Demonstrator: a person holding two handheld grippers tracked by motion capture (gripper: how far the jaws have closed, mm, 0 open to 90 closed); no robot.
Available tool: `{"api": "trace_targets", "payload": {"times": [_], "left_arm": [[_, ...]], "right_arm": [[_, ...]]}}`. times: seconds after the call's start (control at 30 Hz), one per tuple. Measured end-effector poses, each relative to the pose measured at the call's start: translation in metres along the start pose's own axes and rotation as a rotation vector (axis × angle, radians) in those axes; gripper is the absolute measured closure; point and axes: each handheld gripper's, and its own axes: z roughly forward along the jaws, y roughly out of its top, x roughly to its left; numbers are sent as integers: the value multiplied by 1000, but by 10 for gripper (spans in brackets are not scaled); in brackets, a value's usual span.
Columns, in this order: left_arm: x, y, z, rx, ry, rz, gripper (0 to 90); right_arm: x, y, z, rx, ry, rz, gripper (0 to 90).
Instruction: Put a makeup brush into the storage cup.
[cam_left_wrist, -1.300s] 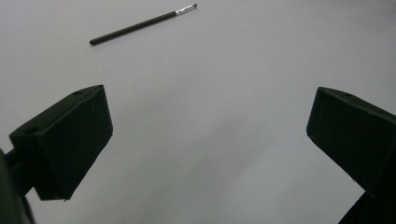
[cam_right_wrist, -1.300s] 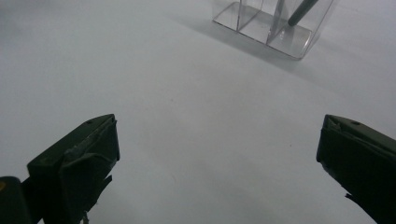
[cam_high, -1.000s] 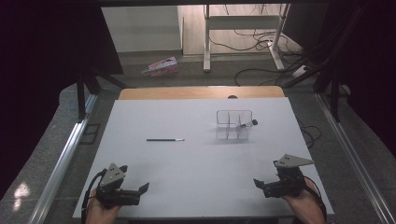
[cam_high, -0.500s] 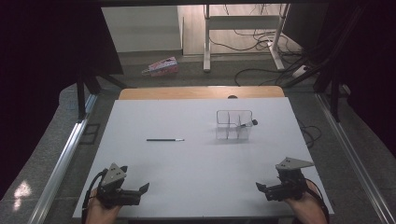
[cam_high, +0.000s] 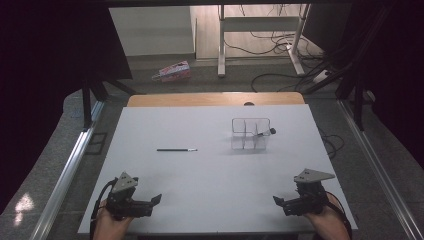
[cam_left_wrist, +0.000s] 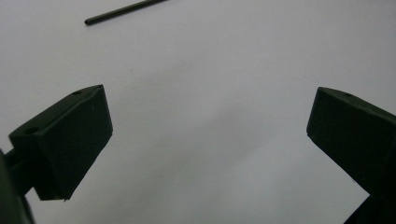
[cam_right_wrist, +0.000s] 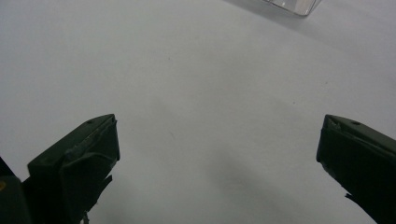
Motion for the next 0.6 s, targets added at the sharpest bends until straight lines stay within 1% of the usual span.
{"api": "trace_targets", "payload": {"times": [0.07, 0.13, 0.27, 0.4, 0.6], "left_arm": [[1, 3, 2, 9, -3, 4, 4], [2, 6, 4, 17, -17, 14, 3], [3, 9, 5, 28, -32, 25, 1], [3, 12, 7, 46, -33, 44, 0], [7, 21, 10, 67, -26, 84, 0]], "right_arm": [[0, 0, 0, 2, 3, 0, 0], [0, 0, 0, 2, 3, -3, 0], [0, 0, 0, 3, 6, -3, 0], [0, 0, 1, 4, 11, -7, 0], [0, 0, 2, 8, 14, -11, 0]]}}
